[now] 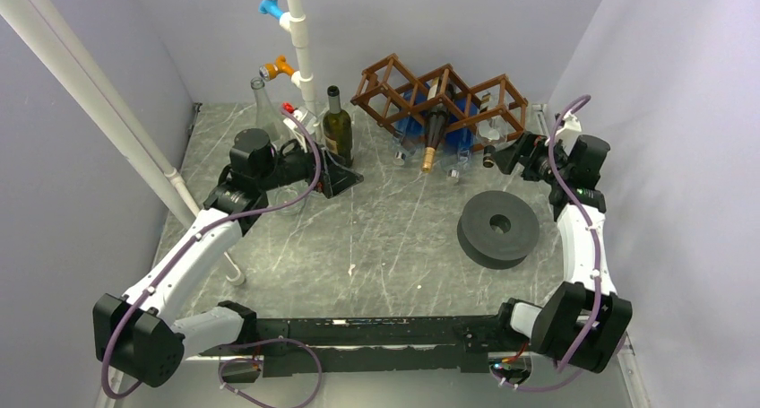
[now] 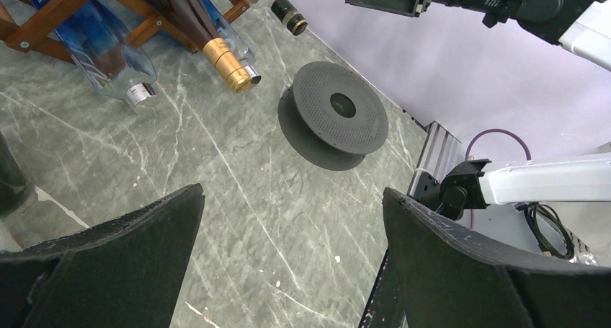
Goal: Take the wine bottle off the wine rack
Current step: Pick up the wine bottle from the wine rack.
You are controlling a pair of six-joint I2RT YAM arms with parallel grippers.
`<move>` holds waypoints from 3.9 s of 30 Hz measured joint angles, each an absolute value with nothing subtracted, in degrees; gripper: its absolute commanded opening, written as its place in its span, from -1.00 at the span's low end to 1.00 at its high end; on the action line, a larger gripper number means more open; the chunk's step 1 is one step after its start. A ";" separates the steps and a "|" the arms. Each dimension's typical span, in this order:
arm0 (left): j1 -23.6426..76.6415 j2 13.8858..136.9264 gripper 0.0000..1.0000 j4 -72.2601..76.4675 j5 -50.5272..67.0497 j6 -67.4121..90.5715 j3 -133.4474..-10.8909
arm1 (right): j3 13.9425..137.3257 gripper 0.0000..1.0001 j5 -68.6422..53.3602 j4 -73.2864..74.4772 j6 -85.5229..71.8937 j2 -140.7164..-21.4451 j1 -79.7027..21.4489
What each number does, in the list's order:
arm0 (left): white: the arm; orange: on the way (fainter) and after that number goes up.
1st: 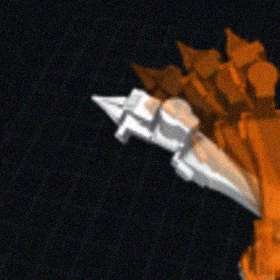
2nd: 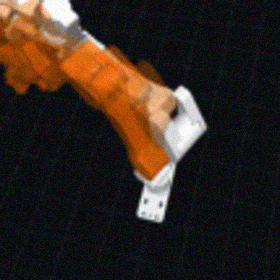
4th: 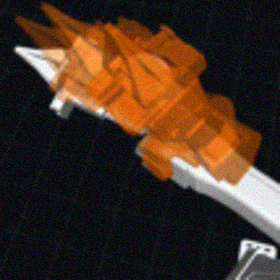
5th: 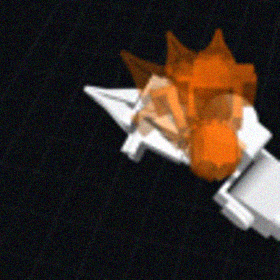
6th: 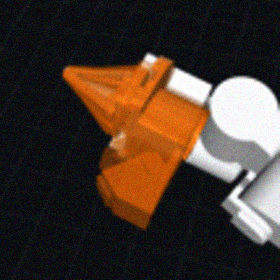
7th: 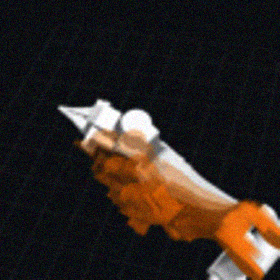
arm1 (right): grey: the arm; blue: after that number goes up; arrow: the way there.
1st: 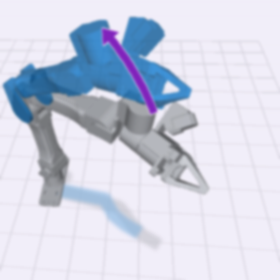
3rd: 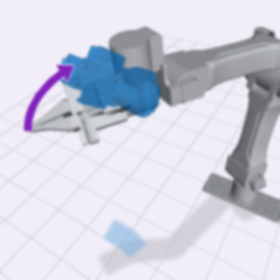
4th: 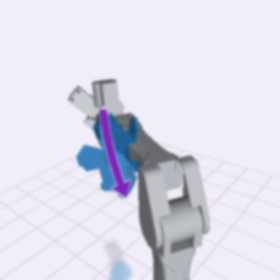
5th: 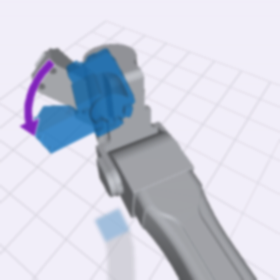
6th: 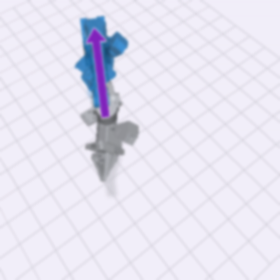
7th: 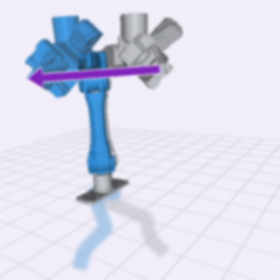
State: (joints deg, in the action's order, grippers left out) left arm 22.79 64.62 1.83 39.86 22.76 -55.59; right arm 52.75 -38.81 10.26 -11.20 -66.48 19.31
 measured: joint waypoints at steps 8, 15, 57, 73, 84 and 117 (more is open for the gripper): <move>22.79 64.75 0.99 1.39 39.86 22.59 -55.59 | 52.58 0.93 -41.65 7.35 -10.81 -68.42 19.31; 22.79 64.77 0.99 1.39 40.49 22.59 -55.59 | 51.22 0.98 -45.89 6.02 -7.99 -69.12 19.31; 22.72 67.88 0.99 1.48 43.68 24.88 -55.59 | 52.71 0.89 -39.59 1.10 -15.66 -81.67 18.79; 22.72 67.88 0.98 0.97 43.66 24.49 -55.59 | 63.16 0.52 -32.27 2.15 -21.69 -94.50 11.38; 22.72 67.88 0.98 0.97 43.68 24.49 -55.59 | 64.93 0.18 -30.00 3.42 -24.45 -98.24 11.25; 22.72 67.88 0.98 0.97 43.68 24.47 -55.59 | 66.59 -0.68 -30.89 3.40 -30.74 -100.18 10.76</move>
State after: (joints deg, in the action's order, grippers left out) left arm 22.72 67.88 0.97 43.68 24.47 -55.59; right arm 66.59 -30.89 3.40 -30.74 -100.18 10.76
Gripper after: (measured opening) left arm 0.993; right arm 0.412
